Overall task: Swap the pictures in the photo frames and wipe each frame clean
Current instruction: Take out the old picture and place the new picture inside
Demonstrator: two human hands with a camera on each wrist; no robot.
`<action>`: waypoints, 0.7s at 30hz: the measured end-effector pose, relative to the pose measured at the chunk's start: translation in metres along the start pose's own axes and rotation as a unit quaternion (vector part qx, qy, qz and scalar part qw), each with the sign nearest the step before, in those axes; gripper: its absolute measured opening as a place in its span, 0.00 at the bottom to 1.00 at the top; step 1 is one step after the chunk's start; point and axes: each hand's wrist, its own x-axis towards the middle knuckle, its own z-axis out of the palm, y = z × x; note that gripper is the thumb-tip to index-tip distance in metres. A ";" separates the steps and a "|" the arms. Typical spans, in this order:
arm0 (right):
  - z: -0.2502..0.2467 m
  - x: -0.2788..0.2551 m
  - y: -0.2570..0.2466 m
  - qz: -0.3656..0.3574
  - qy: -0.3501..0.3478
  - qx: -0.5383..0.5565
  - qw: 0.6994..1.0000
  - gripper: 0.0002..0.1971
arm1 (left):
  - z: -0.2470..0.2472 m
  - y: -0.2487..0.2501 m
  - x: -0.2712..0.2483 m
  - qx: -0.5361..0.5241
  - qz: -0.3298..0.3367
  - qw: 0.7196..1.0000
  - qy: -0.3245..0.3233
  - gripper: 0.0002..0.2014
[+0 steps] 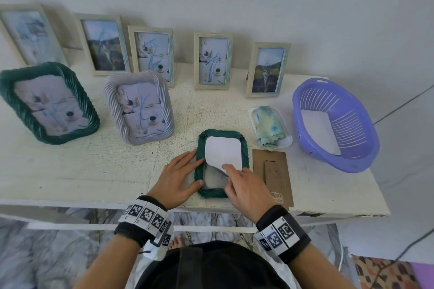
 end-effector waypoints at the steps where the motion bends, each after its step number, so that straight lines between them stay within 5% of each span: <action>1: -0.002 0.001 0.000 0.005 0.004 0.005 1.000 0.19 | 0.000 0.002 0.000 0.000 -0.005 1.000 0.004 0.33; 7: -0.010 -0.004 0.002 -0.001 0.054 0.041 0.998 0.35 | 0.003 0.002 0.000 0.029 0.013 0.999 0.024 0.31; 13: -0.018 -0.022 0.014 0.031 0.192 0.059 0.979 0.22 | 0.002 0.006 0.001 0.024 -0.005 1.000 0.019 0.35; 18: -0.029 -0.049 0.032 0.076 0.237 0.097 0.964 0.22 | 0.000 0.007 0.001 0.031 -0.013 0.999 0.004 0.38; 21: -0.035 -0.073 0.046 0.134 0.248 0.210 0.936 0.19 | -0.005 0.008 0.001 0.026 -0.009 1.000 -0.007 0.39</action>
